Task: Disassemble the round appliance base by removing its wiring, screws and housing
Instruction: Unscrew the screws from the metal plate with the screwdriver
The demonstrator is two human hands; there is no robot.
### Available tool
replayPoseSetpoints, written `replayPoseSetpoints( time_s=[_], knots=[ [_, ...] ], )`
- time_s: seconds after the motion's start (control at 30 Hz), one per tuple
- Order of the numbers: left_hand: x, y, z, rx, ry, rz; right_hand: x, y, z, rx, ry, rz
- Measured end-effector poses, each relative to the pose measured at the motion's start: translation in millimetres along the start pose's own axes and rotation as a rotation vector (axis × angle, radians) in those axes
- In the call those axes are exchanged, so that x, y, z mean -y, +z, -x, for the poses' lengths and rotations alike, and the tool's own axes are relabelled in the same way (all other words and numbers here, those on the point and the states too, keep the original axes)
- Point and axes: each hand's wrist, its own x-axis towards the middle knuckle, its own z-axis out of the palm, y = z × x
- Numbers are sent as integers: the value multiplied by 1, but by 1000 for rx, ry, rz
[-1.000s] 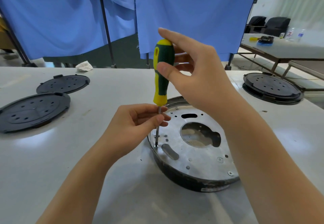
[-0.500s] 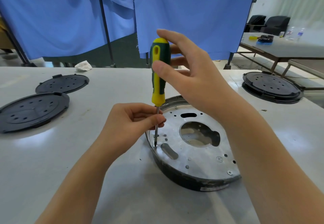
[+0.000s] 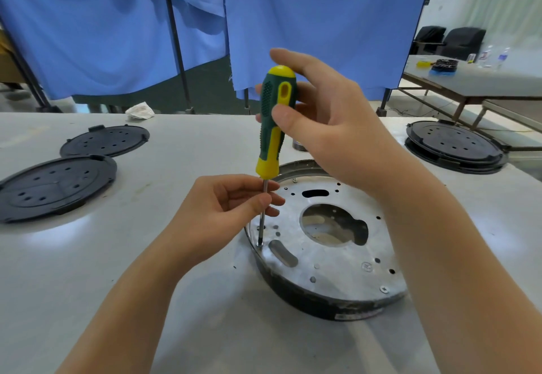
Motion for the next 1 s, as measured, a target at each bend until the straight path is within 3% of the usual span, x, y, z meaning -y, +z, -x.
replayPoseSetpoints(
  time_s=[0.13,0.4,0.57,0.8,1.0],
  knots=[
    [-1,0,0,-52,-2,28,-3,2,1,27,21,32],
    [-2,11,-1,-224,40,-28,-9,11,0,-121,-29,345],
    [0,9,-2,-211,35,-13,-4,9,-1,-127,-5,190],
    [1,0,-1,-30,6,25,-5,2,0,61,18,31],
    [-2,4,-1,-186,14,2,-7,7,2,-11,-13,125]
  ],
)
